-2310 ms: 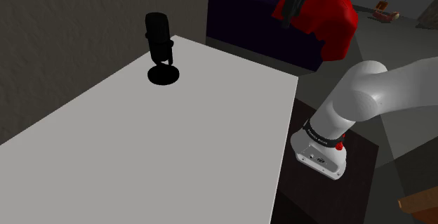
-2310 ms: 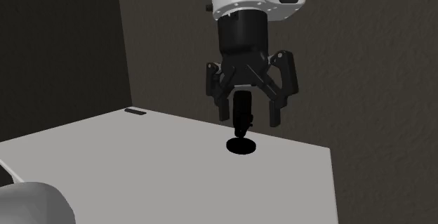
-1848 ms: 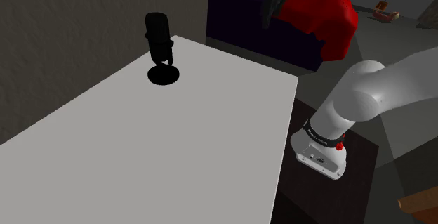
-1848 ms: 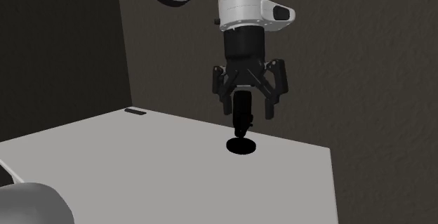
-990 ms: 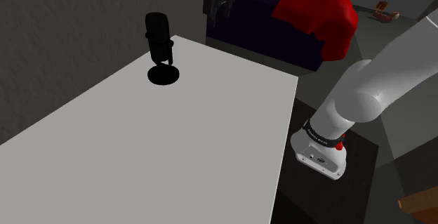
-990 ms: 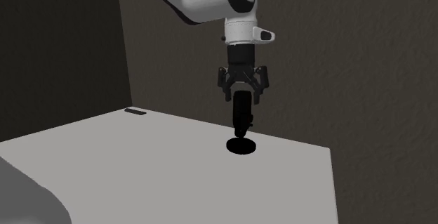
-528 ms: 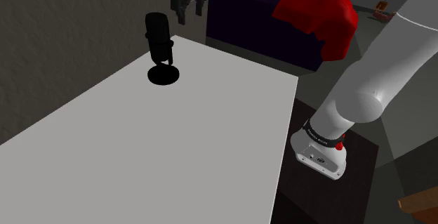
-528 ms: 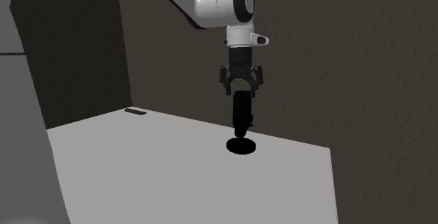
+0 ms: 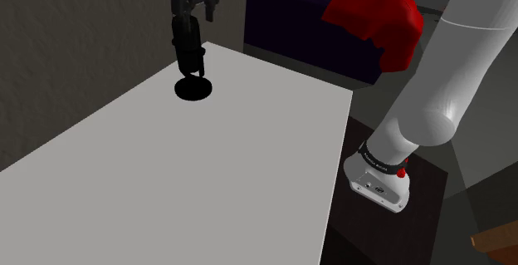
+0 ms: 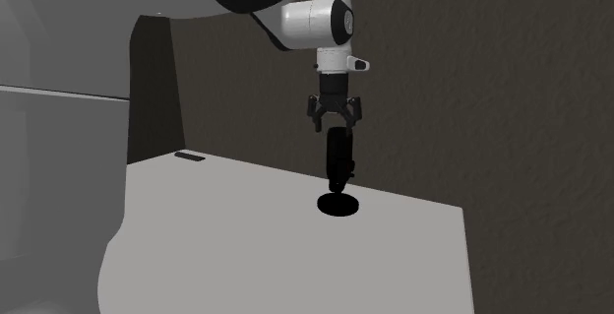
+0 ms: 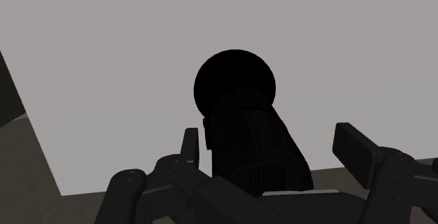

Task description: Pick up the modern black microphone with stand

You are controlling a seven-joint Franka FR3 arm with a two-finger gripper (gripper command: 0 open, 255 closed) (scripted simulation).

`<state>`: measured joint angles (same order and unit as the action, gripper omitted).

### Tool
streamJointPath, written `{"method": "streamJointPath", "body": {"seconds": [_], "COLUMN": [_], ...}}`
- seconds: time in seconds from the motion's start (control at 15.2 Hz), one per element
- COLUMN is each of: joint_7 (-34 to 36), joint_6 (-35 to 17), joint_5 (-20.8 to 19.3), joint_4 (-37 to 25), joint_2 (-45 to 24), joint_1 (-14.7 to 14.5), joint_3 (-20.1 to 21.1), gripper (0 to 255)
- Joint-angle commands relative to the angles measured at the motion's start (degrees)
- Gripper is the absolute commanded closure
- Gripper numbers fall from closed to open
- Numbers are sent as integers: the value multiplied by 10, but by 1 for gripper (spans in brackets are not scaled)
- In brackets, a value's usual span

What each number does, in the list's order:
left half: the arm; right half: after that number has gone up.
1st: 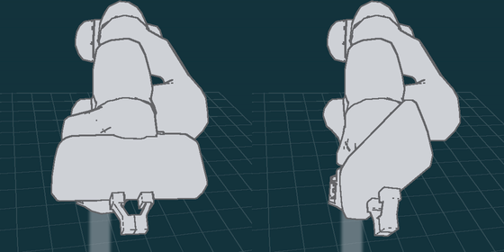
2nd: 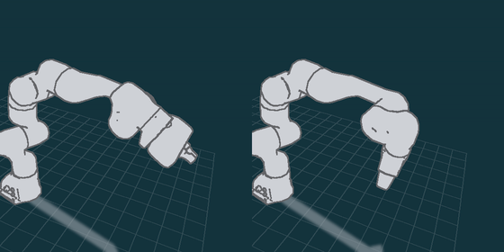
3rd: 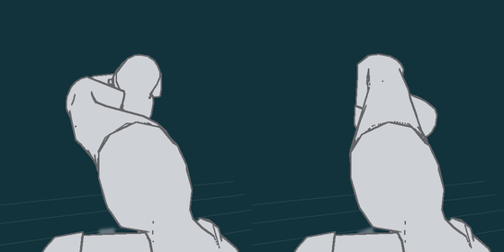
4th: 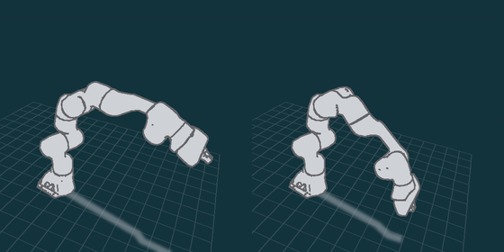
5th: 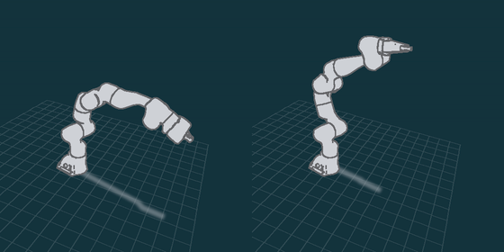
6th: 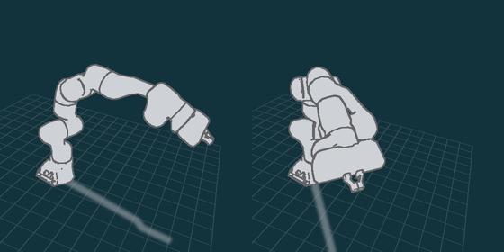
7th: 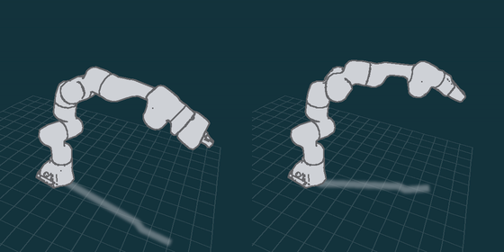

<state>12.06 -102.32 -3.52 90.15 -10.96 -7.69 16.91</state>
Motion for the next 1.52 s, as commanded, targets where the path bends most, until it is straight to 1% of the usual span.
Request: {"method": "streamJointPath", "body": {"seconds": [0.0,0.2,0.33,0.4,0.99,1.45], "joint_7": [1,1,1,0,1,0], "joint_6": [-15,-38,-42,-44,-42,12], "joint_5": [0,0,-1,0,-1,0], "joint_4": [15,37,41,44,41,-13], "joint_2": [0,-1,-1,0,-1,-1], "joint_1": [0,1,1,2,1,-1], "joint_3": [0,0,-1,-1,-1,0], "gripper": [0,0,0,255,255,255]}}
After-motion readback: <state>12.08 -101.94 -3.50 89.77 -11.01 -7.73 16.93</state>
